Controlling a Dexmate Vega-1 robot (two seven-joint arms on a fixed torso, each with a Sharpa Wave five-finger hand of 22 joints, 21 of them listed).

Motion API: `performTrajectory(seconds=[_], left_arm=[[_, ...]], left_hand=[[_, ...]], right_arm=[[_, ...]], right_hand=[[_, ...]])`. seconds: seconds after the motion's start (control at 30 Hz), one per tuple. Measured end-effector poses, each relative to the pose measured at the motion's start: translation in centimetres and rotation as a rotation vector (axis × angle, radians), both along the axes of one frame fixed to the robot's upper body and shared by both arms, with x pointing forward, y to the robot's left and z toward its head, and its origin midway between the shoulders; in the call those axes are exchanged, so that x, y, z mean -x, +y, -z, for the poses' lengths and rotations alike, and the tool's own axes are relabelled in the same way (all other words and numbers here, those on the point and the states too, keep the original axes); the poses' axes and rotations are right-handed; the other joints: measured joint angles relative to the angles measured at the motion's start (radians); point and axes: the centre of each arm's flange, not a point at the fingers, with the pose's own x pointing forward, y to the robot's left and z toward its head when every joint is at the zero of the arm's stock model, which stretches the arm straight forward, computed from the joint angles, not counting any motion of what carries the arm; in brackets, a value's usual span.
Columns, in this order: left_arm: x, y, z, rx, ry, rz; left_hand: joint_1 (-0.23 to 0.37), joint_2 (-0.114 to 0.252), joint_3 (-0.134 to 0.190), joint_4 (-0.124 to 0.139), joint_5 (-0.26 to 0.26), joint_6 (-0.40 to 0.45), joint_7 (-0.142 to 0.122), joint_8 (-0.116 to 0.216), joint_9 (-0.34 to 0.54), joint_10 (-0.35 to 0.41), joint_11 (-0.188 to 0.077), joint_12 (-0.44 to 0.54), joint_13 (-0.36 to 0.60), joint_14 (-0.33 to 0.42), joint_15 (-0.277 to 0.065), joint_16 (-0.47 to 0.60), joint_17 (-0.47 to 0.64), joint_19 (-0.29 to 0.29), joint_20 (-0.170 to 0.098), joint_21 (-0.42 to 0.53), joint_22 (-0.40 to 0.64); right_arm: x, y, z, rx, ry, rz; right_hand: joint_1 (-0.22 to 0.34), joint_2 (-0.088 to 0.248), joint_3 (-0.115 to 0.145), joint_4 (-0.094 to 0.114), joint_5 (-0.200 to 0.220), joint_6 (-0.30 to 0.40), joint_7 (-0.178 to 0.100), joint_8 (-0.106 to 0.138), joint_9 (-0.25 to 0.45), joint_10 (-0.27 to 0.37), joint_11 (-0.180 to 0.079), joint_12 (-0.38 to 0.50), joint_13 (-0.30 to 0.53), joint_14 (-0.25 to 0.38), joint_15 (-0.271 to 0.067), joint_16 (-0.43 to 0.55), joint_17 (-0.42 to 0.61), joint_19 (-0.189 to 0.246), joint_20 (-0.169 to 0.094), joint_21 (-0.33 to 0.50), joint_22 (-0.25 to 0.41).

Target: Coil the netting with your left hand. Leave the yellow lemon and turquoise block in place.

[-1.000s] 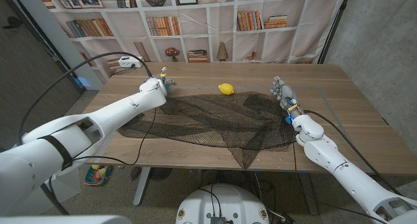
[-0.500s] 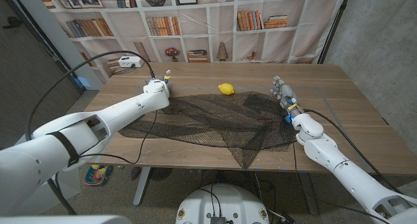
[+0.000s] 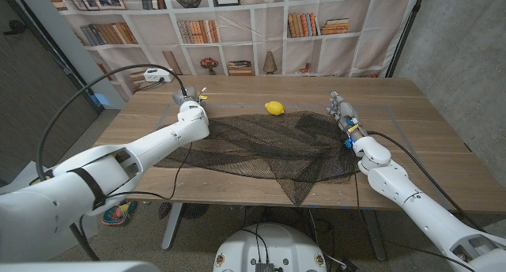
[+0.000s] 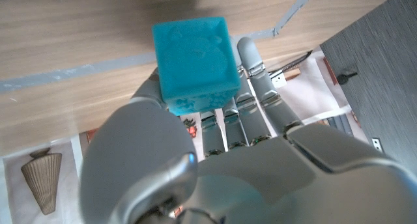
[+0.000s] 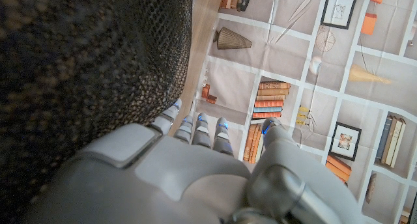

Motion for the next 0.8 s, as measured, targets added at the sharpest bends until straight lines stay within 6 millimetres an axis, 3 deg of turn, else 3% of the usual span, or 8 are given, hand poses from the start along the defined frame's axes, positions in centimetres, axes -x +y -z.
performTrajectory(seconds=[0.47,0.8], left_arm=[[1.6,-0.5,-1.2,-0.01,-0.156,0.032],[3.0,-2.0,-2.5,-0.045,-0.213,0.168]], left_hand=[[0.007,-0.007,-0.003,0.014,0.0,0.023,0.005,0.008,0.015,-0.004,-0.004,0.025,0.0,0.013,-0.012,0.002,0.001,-0.013,-0.005,0.051,0.008],[0.012,-0.012,-0.007,0.018,0.0,0.023,0.005,0.008,0.015,-0.009,-0.009,0.035,0.0,0.012,-0.013,-0.006,0.075,-0.027,-0.009,0.077,0.007]], right_arm=[[0.1,0.2,-0.4,0.013,-0.008,0.01],[0.6,0.2,-1.3,0.035,-0.032,0.016]], right_hand=[[0.0,0.0,-0.003,-0.003,0.0,0.0,0.0,0.0,0.0,0.0,0.0,0.0,0.0,0.0,0.0,0.0,0.0,0.0,0.0,0.0,0.0],[0.0,0.0,-0.003,-0.003,0.0,0.0,0.0,0.0,0.0,0.004,0.004,0.0,0.0,0.0,0.0,0.0,0.0,0.0,0.0,0.0,0.0]])
